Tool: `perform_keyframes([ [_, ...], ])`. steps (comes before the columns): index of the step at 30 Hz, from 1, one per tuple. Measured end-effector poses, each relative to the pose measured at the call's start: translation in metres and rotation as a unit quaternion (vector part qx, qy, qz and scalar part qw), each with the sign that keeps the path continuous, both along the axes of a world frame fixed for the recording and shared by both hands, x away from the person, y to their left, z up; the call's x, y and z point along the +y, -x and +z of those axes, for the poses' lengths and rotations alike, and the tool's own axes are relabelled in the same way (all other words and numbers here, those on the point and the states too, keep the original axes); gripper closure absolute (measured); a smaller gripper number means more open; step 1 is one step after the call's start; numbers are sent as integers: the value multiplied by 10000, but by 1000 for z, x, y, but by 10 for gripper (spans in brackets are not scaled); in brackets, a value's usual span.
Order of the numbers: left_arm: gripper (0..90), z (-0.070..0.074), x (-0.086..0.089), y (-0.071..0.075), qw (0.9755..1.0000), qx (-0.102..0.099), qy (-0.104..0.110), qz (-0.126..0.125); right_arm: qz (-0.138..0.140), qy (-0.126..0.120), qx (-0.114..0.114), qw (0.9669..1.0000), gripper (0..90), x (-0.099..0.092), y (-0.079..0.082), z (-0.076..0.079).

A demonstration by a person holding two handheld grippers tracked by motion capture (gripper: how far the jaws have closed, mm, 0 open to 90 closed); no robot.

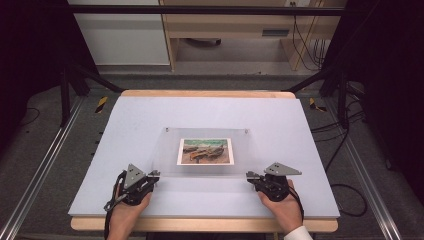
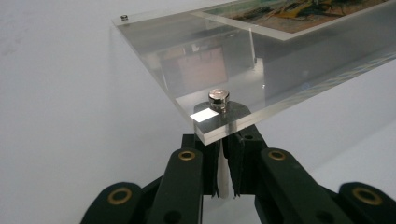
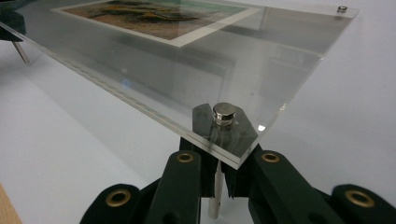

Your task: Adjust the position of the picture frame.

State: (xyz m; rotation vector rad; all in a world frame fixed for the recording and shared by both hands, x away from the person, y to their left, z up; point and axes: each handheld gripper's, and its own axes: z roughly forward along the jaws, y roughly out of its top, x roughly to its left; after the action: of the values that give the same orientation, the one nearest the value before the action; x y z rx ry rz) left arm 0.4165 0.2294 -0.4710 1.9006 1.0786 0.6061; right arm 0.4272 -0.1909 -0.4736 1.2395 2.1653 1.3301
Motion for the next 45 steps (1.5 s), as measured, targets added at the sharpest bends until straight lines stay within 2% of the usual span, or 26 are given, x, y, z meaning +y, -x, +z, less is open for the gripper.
perform_keyframes([
  [5, 825, 0, -2, 1, 10000, 44, 9, -31, -28, 6, 14, 10000, 847, -1, 0, 0],
  [21, 822, -1, -3, 0, 9997, 88, -206, -31, -48, 77, 134, 9999, 847, 0, 0, -3],
  [45, 821, -2, -3, -2, 9998, 38, -191, 38, 14, 89, 126, 9999, 847, 2, -1, -4],
])
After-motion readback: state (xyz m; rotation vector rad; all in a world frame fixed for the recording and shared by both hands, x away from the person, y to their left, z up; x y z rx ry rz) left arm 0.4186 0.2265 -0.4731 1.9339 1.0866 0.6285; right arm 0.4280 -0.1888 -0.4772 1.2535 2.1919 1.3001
